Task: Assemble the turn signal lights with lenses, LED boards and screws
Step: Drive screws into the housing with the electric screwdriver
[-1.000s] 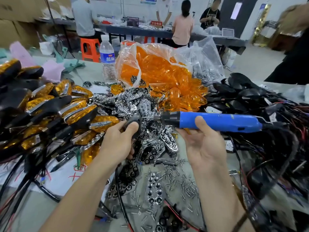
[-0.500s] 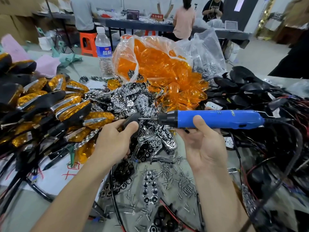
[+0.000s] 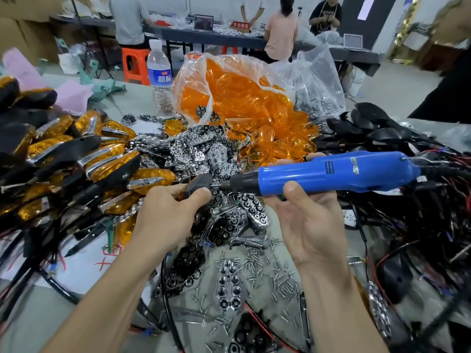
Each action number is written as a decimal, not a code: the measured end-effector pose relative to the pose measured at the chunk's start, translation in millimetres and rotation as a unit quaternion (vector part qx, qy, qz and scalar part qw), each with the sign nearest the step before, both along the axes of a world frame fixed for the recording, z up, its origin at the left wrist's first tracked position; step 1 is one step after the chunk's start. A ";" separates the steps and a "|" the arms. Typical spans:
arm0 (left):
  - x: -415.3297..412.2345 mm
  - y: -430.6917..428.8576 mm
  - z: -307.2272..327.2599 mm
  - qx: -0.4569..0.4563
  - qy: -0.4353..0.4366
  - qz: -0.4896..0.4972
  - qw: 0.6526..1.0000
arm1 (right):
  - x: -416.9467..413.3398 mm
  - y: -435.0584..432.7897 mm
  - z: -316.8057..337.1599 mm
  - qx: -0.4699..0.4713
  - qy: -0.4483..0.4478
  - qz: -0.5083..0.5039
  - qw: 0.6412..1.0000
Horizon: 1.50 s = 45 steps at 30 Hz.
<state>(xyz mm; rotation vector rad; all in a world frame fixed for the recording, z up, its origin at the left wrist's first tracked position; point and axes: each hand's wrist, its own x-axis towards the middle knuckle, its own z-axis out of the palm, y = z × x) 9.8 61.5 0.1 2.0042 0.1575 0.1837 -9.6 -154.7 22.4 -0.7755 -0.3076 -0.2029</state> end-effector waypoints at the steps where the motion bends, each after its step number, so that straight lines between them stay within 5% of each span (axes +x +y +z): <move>1: 0.1 1.3 -0.2 -0.002 0.007 -0.004 1.000 | -0.3 -0.6 -0.1 -0.007 -0.006 0.007 1.000; 7: -3.5 1.6 5.5 -0.005 0.012 -0.002 1.000 | 0.0 0.0 0.5 0.001 0.022 0.013 1.000; 12: -5.2 0.5 8.3 0.123 -0.007 0.046 0.991 | -2.3 8.7 -4.7 0.023 0.134 -0.066 0.988; 17: -4.7 -4.0 8.7 0.158 -0.007 0.027 0.987 | -4.6 15.1 -3.5 -0.014 0.163 -0.110 0.980; 26: -12.8 -6.0 25.2 0.127 0.033 0.037 0.991 | -4.9 8.3 -0.8 -0.016 0.091 -0.048 0.995; 39: -10.5 -3.3 18.4 -0.070 0.069 0.003 0.995 | -5.0 -4.0 0.3 -0.024 0.004 0.045 0.999; 45: -9.3 -5.5 16.6 -0.013 0.074 0.002 0.997 | -7.9 -1.3 4.8 -0.089 -0.028 0.050 0.994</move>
